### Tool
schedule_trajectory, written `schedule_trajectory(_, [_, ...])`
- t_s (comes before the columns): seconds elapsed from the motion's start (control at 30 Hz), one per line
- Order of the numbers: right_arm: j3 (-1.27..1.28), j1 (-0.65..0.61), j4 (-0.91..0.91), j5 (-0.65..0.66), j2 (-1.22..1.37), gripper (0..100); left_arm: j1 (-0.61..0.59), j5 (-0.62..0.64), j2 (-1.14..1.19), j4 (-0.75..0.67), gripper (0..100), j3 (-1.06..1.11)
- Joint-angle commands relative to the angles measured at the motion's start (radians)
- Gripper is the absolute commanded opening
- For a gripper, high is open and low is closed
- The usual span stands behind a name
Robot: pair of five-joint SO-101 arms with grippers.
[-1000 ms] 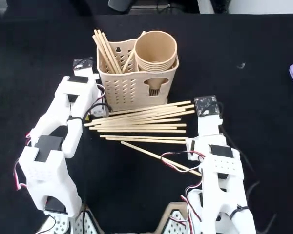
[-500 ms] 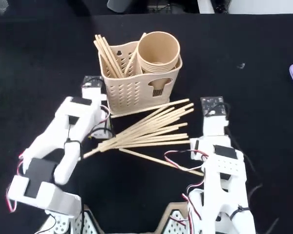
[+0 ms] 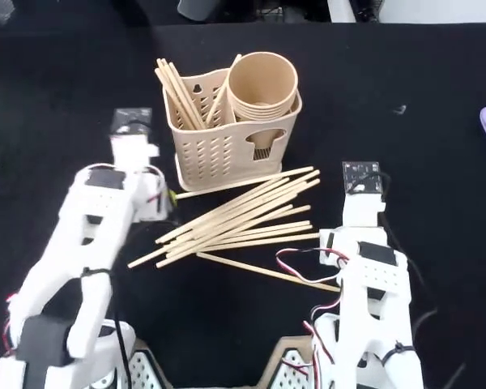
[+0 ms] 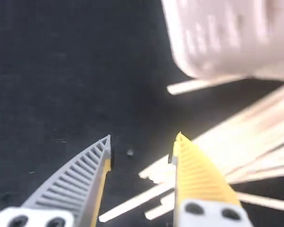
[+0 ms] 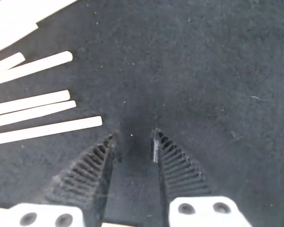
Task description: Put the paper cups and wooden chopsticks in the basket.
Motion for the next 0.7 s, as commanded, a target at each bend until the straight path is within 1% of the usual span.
schedule_trajectory(0.0, [-0.033,0.011,-0.014,-0.006,0.007,11.4,-0.087,0.034,-0.071,-0.011,21,-0.015])
schedule_trajectory(0.1, [-0.033,0.011,-0.014,-0.006,0.007,11.4,-0.101,0.038,-0.138,0.006,22,-0.004])
schedule_trajectory(0.2, [-0.033,0.012,-0.014,-0.006,0.007,11.4,-0.071,0.020,-0.244,0.092,22,-0.025])
schedule_trajectory(0.27, [-0.033,0.012,-0.014,-0.006,0.007,11.4,-0.031,-0.048,-0.339,0.173,22,-0.048])
schedule_trajectory(0.37, [-0.033,0.014,-0.014,-0.006,0.007,11.4,0.090,-0.258,-0.466,0.276,22,-0.051])
schedule_trajectory(0.4, [-0.033,0.014,-0.014,-0.006,0.007,11.4,0.134,-0.319,-0.499,0.304,22,-0.042])
schedule_trajectory(0.43, [-0.033,0.012,-0.014,-0.006,0.007,11.4,0.176,-0.354,-0.514,0.324,22,-0.027])
schedule_trajectory(0.53, [-0.033,0.012,-0.014,-0.006,0.007,11.4,0.278,-0.371,-0.493,0.373,22,0.012])
schedule_trajectory(0.63, [-0.033,0.012,-0.014,-0.006,0.007,11.4,0.369,-0.371,-0.402,0.390,27,0.045])
schedule_trajectory(0.67, [-0.033,0.012,-0.014,-0.006,0.007,11.4,0.395,-0.373,-0.365,0.385,27,0.051])
